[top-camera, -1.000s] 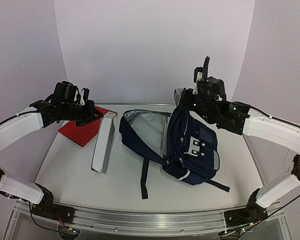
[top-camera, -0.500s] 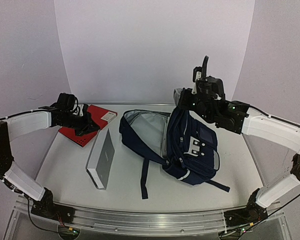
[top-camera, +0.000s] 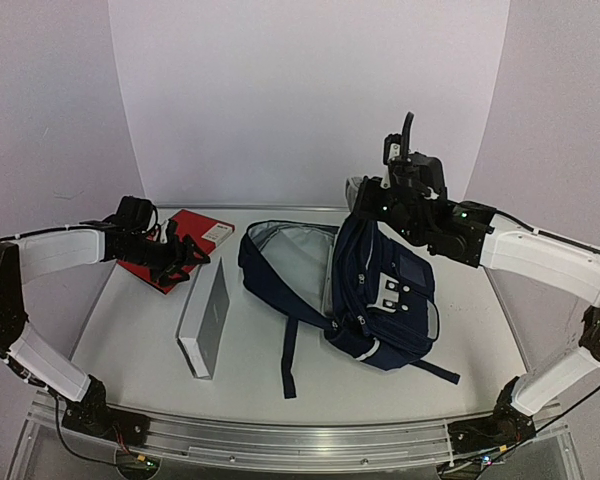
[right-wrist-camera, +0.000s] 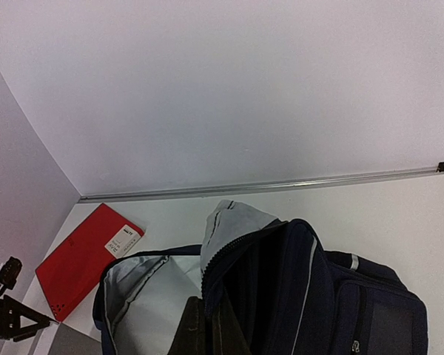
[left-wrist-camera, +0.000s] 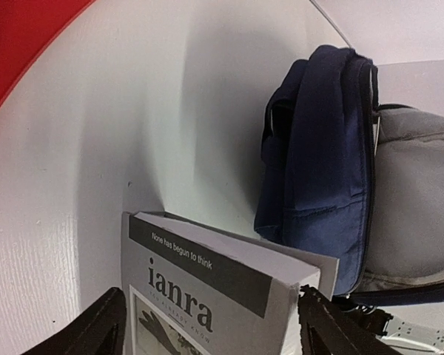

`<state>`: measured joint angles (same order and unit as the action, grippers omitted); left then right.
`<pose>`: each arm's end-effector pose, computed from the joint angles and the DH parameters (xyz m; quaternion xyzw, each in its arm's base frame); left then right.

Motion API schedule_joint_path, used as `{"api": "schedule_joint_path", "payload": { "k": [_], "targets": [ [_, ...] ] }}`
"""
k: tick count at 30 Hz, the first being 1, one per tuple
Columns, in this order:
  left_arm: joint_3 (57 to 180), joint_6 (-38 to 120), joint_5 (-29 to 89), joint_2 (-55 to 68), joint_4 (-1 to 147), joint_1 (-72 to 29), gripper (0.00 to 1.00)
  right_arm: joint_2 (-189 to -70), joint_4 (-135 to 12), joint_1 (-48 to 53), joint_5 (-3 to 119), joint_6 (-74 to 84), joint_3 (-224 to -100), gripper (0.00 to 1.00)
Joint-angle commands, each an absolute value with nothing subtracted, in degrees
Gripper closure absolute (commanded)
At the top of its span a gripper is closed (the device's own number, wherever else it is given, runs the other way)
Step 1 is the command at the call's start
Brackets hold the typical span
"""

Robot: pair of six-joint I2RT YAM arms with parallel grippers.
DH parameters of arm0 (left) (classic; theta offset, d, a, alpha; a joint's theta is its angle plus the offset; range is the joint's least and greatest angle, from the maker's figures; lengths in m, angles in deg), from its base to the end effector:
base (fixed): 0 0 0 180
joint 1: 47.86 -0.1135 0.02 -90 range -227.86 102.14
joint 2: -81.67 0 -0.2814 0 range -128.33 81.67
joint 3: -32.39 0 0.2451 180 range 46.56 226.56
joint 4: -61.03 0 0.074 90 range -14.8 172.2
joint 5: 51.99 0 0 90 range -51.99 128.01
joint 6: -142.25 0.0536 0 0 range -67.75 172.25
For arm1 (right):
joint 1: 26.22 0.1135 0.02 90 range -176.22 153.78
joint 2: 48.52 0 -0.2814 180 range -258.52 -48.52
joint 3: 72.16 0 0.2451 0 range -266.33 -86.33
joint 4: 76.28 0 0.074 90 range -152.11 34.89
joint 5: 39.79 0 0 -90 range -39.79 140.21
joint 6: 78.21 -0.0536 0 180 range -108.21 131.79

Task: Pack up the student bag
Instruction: Adjust the book at the center of the board.

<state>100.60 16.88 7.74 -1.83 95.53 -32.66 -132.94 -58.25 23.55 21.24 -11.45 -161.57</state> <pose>0.2846 -0.1053 0.2366 -0.0704 0.9082 -0.3634 0.1953 0.2488 0.2539 0.3876 -0.0224 0.7734 0.2010 0.6007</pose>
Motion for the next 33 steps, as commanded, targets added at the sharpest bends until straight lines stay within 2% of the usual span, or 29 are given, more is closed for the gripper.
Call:
{"api": "schedule_joint_path", "payload": {
  "k": [1,6,12,19,26,33],
  "targets": [
    [98.8,19.1,4.6,1.1,93.6,-32.8,0.15,-132.9,-60.6,23.1,20.0,-11.8,-163.5,1.0],
    [96.3,19.6,3.9,5.2,93.9,-32.8,0.01,-133.2,-60.6,23.0,20.2,-11.9,-163.8,1.0],
    [96.0,19.3,6.0,10.6,96.6,-32.2,0.0,-133.5,-60.6,23.1,20.6,-12.2,-163.9,1.0],
    [104.2,20.4,26.5,8.5,113.6,-21.8,0.0,-133.4,-60.6,23.1,20.7,-12.5,-163.8,1.0],
    [106.2,18.2,31.6,9.3,115.7,-18.0,0.0,-132.7,-60.6,23.1,20.8,-12.7,-163.1,1.0],
    [110.0,17.3,35.6,4.8,118.2,-12.3,0.0,-132.0,-60.6,23.1,20.6,-12.8,-162.6,1.0]
  ]
}}
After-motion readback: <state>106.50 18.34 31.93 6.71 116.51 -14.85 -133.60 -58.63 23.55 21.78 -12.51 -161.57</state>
